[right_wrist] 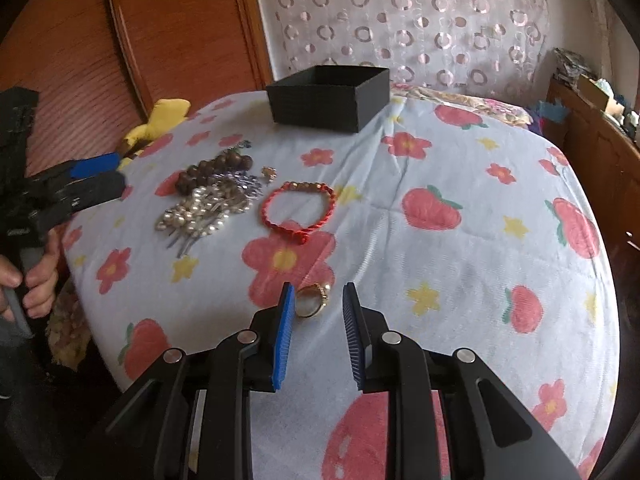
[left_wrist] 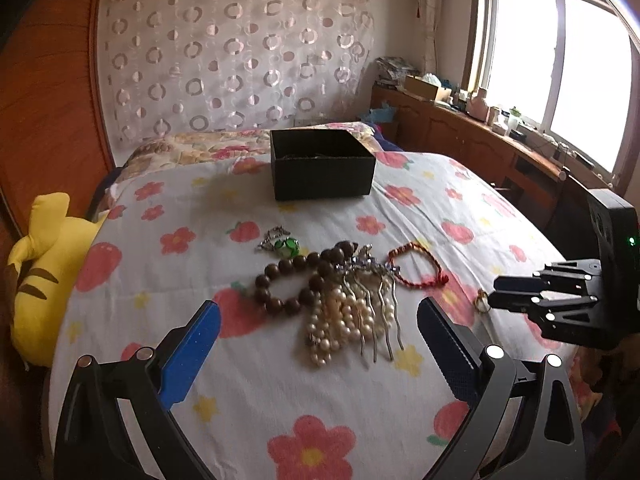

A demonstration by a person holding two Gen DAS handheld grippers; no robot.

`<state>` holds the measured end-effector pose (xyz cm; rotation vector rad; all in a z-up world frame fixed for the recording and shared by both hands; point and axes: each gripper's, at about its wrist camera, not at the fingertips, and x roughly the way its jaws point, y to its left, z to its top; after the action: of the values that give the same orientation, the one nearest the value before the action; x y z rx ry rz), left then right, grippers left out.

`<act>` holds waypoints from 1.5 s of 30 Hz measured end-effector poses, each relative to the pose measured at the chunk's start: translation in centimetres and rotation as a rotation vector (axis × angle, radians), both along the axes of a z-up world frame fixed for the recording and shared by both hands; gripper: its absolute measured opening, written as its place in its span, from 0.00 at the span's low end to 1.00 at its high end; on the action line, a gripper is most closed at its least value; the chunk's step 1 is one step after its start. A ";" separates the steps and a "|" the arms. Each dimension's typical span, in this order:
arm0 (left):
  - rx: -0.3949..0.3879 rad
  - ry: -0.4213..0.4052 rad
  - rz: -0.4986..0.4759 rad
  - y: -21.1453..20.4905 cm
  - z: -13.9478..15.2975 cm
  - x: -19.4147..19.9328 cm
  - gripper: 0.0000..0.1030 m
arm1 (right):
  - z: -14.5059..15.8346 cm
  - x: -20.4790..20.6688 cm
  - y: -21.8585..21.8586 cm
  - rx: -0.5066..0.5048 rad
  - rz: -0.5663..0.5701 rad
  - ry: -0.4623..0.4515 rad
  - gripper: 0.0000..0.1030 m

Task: Organize jewelry
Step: 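Grasp the gold ring with the right gripper while the left grasps the wooden bead bracelet, then carry the bead bracelet to the box with the left gripper while the right carries the gold ring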

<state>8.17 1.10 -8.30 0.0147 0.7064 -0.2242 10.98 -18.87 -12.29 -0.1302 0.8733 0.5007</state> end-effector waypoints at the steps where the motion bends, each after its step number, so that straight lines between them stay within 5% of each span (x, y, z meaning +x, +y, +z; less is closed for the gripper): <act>1: -0.002 0.002 -0.001 -0.1 0.0 -0.1 0.92 | -0.3 0.2 0.1 -0.012 -0.004 0.009 0.26; 4: -0.006 0.008 -0.003 -0.1 -0.2 -0.2 0.92 | -0.6 0.2 0.4 -0.029 -0.001 0.005 0.25; 7: -0.004 0.015 -0.007 -0.1 -0.5 -0.3 0.92 | -0.6 0.5 0.9 -0.062 -0.007 -0.003 0.11; 18: 0.018 0.059 -0.022 -0.5 -2.4 -0.3 0.92 | -0.1 -0.3 0.9 -0.082 0.019 -0.049 0.10; 24: -0.001 0.105 -0.045 -0.4 -3.5 1.1 0.58 | 0.3 -0.4 0.6 -0.065 0.017 -0.057 0.10; 33: -0.039 0.105 0.034 3.0 -2.8 5.6 0.57 | 0.1 -0.4 0.7 -0.043 0.015 -0.045 0.10; 39: -0.059 0.161 0.037 3.9 -3.6 8.6 0.25 | 0.3 -0.6 1.0 -0.037 0.023 -0.057 0.10; 45: 0.061 0.194 0.006 2.2 -4.4 9.6 0.22 | 0.9 -0.6 0.9 -0.030 0.021 -0.070 0.10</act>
<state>17.79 3.29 -12.70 0.0492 0.9059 -0.2003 10.38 -17.92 -11.44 -0.1839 0.8121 0.5001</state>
